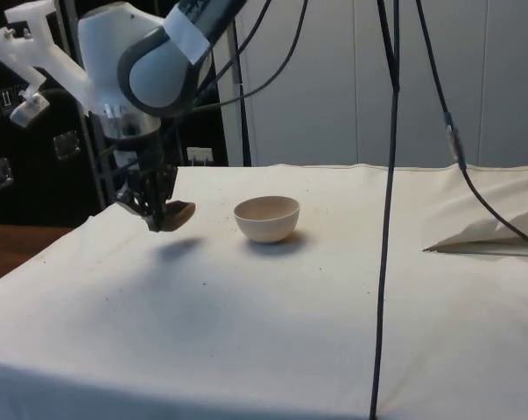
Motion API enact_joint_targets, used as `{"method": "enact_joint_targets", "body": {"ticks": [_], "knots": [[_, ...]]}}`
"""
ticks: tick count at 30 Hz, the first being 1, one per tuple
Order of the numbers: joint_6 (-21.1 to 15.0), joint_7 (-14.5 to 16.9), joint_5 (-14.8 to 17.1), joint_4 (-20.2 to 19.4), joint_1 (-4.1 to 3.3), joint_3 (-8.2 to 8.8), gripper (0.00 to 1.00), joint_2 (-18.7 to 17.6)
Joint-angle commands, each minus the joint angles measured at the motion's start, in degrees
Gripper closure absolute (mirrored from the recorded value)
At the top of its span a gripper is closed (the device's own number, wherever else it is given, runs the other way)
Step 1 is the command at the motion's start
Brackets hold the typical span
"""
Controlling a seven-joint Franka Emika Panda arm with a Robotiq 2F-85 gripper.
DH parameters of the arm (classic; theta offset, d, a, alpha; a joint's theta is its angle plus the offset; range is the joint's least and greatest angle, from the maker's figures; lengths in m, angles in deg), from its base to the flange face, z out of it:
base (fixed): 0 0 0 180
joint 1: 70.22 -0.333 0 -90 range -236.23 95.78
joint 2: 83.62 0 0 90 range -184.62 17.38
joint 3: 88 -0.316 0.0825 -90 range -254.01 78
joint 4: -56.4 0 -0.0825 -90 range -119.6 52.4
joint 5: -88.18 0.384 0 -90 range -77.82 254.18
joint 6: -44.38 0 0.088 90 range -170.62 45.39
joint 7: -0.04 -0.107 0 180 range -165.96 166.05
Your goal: Pour the coffee beans from the cup into the bowl.
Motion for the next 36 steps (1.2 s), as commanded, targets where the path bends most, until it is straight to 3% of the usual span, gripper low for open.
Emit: {"method": "enact_joint_targets", "body": {"ticks": [1,10,17,26,27,35,36], "knots": [[0.29,0.17,0.11,-0.4,0.06,-0.11,1.0,0.8],[3.95,0.11,0.0,-0.63,0.0,-0.17,1.0,4.07],[4.87,-0.17,0.11,-3.9,0.0,-0.17,1.0,8.02],[4.18,-0.8,0.63,-9.17,0.17,-0.46,1.0,13.35],[4.87,-0.74,0.17,-8.25,0.0,-0.23,1.0,12.55],[1.78,-1.66,0.0,-15.13,-0.11,-0.34,1.0,17.13],[2.75,-1.26,0.11,-14.15,0.0,-0.34,1.0,16.39]]}}
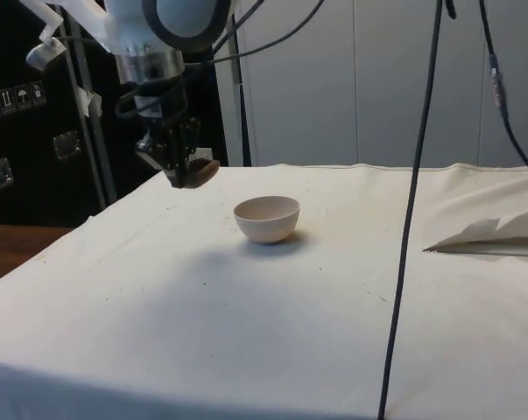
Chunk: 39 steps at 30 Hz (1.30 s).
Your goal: Pour the coffee beans from the cup into the bowl.
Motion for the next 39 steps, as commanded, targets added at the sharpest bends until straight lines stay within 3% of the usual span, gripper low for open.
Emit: {"method": "enact_joint_targets", "body": {"ticks": [1,20,28,29,37,38,39], "knots": [[-1.32,-0.52,-0.17,-1.78,-0.11,0.0,1.0,1.2],[-6.65,-0.52,-0.17,-14.15,0.0,-0.17,1.0,8.88],[-8.37,1.03,0.23,-17.7,0.29,-0.23,1.0,11.12],[-7.22,0.63,-0.06,-16.84,0.11,-0.11,1.0,10.6],[-10.77,3.72,2.12,-21.72,0.8,-0.57,1.0,13.29],[-9.97,2.75,0.92,-21.14,0.4,-0.11,1.0,12.95],[-10.94,4.18,2.52,-22.06,0.8,-0.57,1.0,13.52]]}}
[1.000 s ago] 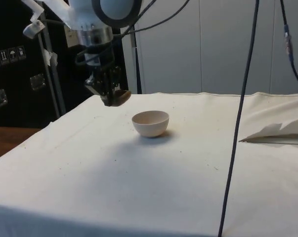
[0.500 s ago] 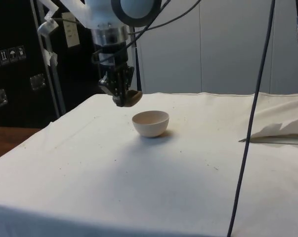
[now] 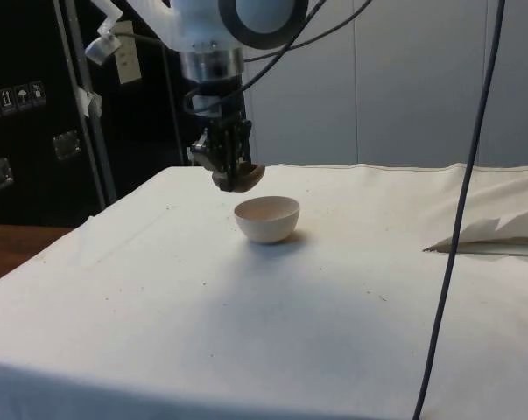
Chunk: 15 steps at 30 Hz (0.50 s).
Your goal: Pour the coffee beans from the cup into the bowl.
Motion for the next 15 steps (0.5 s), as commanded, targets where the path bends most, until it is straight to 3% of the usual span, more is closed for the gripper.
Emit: {"method": "enact_joint_targets", "body": {"ticks": [1,6,7,8,14,15], "knots": [[-0.97,1.38,1.55,-0.86,0.4,-0.46,1.0,0.57],[-1.38,5.04,4.53,-2.29,0.74,-0.34,1.0,1.55],[-0.46,4.18,3.44,-1.78,0.34,0.11,1.0,1.2],[-1.38,5.73,5.04,-2.52,0.74,-0.29,1.0,1.66],[-1.32,10.49,8.71,-3.44,1.03,0.06,1.0,2.35],[-0.57,9.11,7.22,-2.86,0.69,0.46,1.0,2.01]]}}
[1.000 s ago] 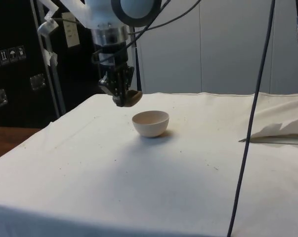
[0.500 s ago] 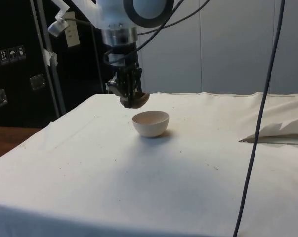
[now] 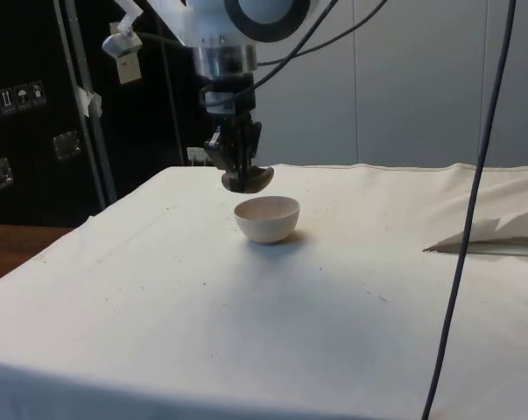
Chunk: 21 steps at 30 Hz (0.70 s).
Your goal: Pour the coffee beans from the cup into the bowl.
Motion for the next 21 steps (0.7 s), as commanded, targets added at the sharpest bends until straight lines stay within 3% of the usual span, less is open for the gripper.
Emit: {"method": "enact_joint_targets", "body": {"ticks": [1,8,9,10,16,17,21], "knots": [[-0.69,2.06,2.06,-0.69,0.34,-0.4,1.0,0.46],[-1.32,7.05,5.21,-0.8,0.69,0.46,1.0,0.8],[-0.57,5.96,4.13,-0.4,0.34,0.74,1.0,0.4],[-1.49,7.56,5.5,-0.8,0.74,0.63,1.0,0.86],[-2.64,11.52,7.91,-0.8,1.09,1.26,1.0,0.86],[-1.78,10.54,6.7,-0.4,0.8,1.66,1.0,0.63],[-2.58,15.24,11.17,-0.74,1.32,1.26,1.0,0.63]]}}
